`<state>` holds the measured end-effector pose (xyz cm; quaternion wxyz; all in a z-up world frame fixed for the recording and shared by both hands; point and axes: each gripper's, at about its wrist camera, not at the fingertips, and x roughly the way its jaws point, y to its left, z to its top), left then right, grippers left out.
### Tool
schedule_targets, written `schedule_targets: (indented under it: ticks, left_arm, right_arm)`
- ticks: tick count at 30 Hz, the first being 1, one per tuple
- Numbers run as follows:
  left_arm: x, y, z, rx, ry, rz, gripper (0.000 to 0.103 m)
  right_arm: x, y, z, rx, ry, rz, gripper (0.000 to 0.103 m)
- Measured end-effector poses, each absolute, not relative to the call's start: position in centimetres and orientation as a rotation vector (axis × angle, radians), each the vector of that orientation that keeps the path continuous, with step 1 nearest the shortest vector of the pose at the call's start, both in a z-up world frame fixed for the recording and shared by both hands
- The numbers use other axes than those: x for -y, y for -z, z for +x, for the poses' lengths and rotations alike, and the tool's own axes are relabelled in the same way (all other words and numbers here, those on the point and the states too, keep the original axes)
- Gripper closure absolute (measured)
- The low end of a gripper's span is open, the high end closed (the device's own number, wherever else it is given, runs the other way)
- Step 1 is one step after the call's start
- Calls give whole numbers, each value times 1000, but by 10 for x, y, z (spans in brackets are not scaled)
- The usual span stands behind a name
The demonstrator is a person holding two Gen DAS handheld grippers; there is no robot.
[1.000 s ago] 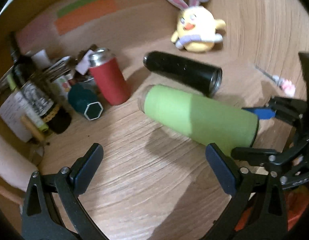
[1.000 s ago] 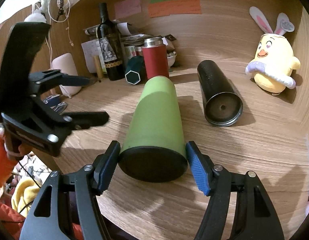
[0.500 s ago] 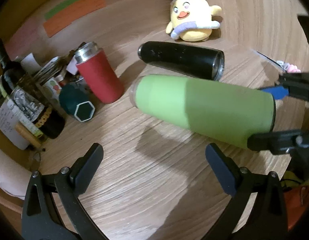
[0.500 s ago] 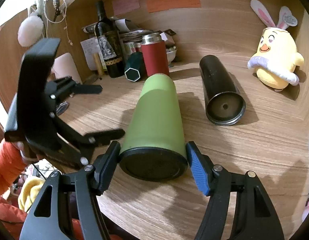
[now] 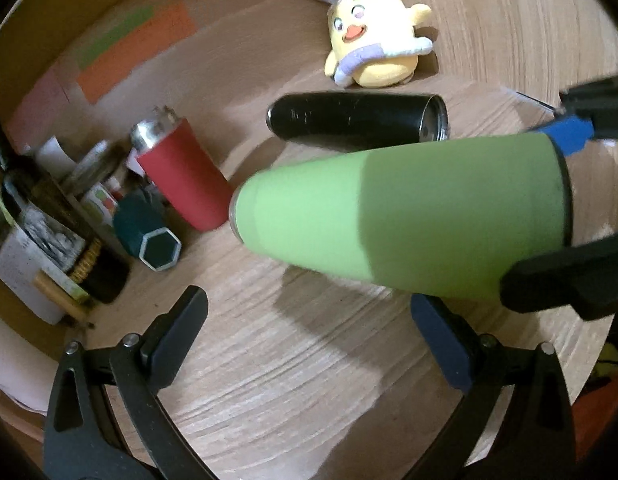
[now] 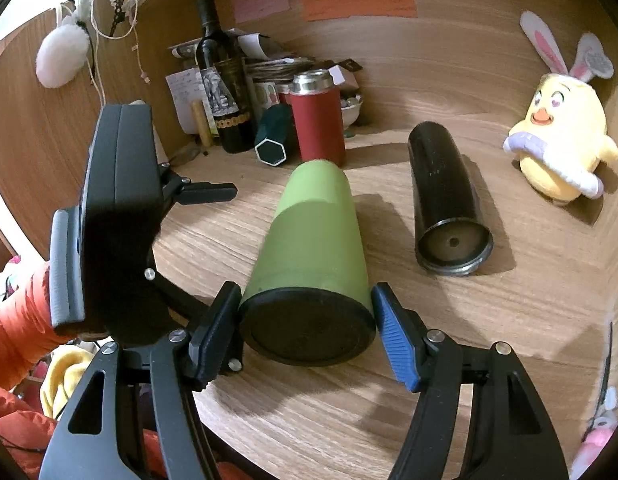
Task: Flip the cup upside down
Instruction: 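Lift the green tumbler with the right tool and swing it toward the left tool, then rotate the right tool to turn the tumbler upright, black lid up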
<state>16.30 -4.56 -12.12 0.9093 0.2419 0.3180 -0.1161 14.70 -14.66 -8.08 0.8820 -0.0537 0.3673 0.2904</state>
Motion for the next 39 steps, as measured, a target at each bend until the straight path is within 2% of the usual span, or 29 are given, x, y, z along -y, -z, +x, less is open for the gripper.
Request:
schedule_targets:
  ticks: [10,27,30,32,39]
  left_arm:
    - [58,117,140,-533,227,560,0]
    - [48,95,106,-410,308,391,2]
    - [46,90,102,-379,302,368,10]
    - [45,87,101,-378,321,348,22]
    - [37,79,98,-341,254,343,31]
  right_arm:
    - [129,59,128,-721,-636,-286,39]
    - [100,24,84,-594,-738,-593,37]
    - [98,19,83,-605,-762,-601,37]
    - [99,16,83,-611,-779,-589,38]
    - [109,8,85,-592,-768,-493,39]
